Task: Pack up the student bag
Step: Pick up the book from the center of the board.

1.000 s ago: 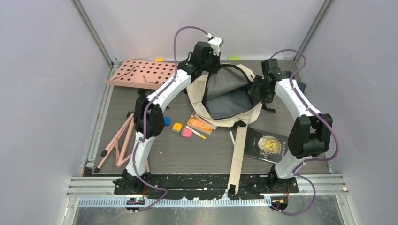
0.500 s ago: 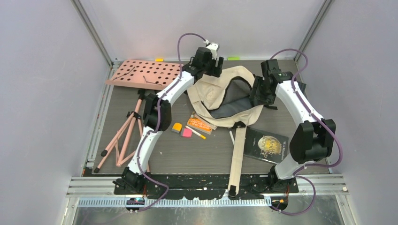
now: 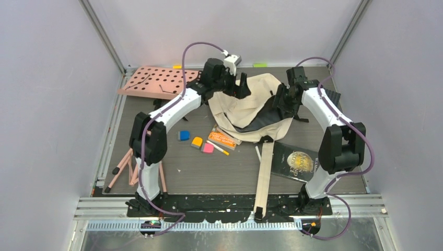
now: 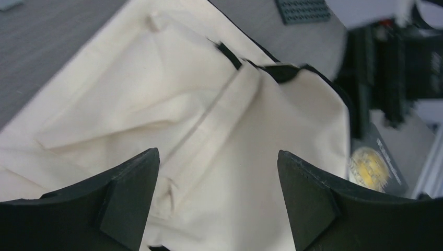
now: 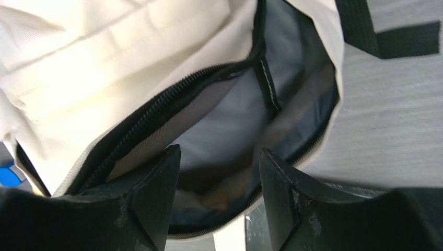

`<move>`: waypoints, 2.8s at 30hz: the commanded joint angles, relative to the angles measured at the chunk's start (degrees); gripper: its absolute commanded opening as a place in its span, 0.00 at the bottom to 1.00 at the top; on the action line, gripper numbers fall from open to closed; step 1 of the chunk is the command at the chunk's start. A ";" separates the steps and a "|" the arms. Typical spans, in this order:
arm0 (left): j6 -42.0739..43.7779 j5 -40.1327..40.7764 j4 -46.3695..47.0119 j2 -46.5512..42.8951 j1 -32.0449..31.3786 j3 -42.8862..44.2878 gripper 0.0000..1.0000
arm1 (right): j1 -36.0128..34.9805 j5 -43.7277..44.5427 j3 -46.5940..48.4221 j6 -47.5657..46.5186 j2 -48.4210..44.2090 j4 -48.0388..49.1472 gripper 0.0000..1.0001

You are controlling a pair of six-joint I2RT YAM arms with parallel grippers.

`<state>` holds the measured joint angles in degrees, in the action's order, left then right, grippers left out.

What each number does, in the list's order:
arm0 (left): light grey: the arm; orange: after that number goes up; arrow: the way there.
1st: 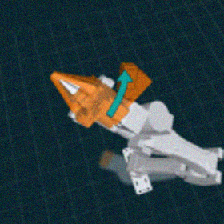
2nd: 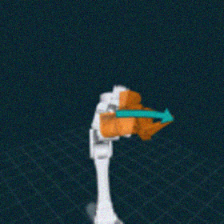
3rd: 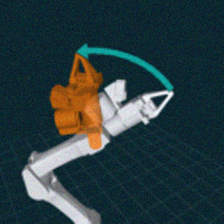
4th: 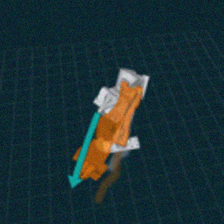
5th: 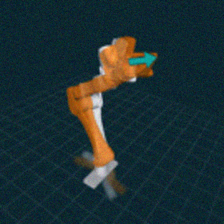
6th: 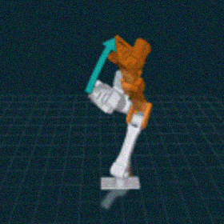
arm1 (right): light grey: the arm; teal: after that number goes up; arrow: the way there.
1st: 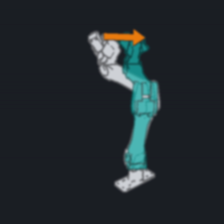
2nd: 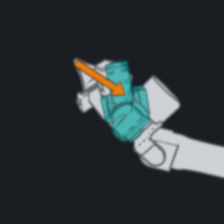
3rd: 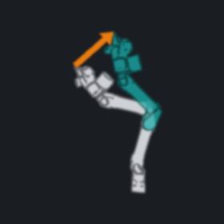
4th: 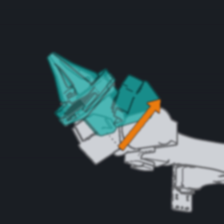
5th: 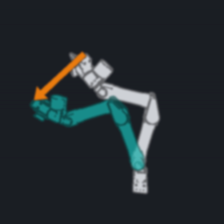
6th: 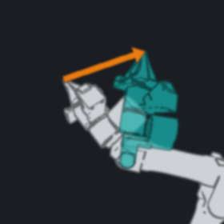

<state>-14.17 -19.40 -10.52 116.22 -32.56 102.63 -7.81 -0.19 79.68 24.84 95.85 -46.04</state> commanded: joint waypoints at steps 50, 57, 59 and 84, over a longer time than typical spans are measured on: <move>-2.95 1.87 3.49 -6.35 -5.69 2.96 0.00 | -2.74 8.82 -4.07 3.38 -3.97 -4.83 0.58; -4.71 2.03 -2.00 -10.16 -6.45 7.50 0.00 | -2.00 18.48 6.46 -4.01 -2.98 -7.60 0.02; -6.54 1.19 -4.64 -10.69 -6.81 10.42 0.00 | -0.99 20.27 11.96 -7.73 -2.54 -8.74 0.01; -29.61 0.85 4.38 4.92 5.83 -0.94 0.00 | 6.21 21.38 26.23 -14.21 19.85 3.35 0.01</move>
<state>-42.52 -18.13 -11.86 119.81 -26.92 103.13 -2.00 17.89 104.55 9.61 114.59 -48.95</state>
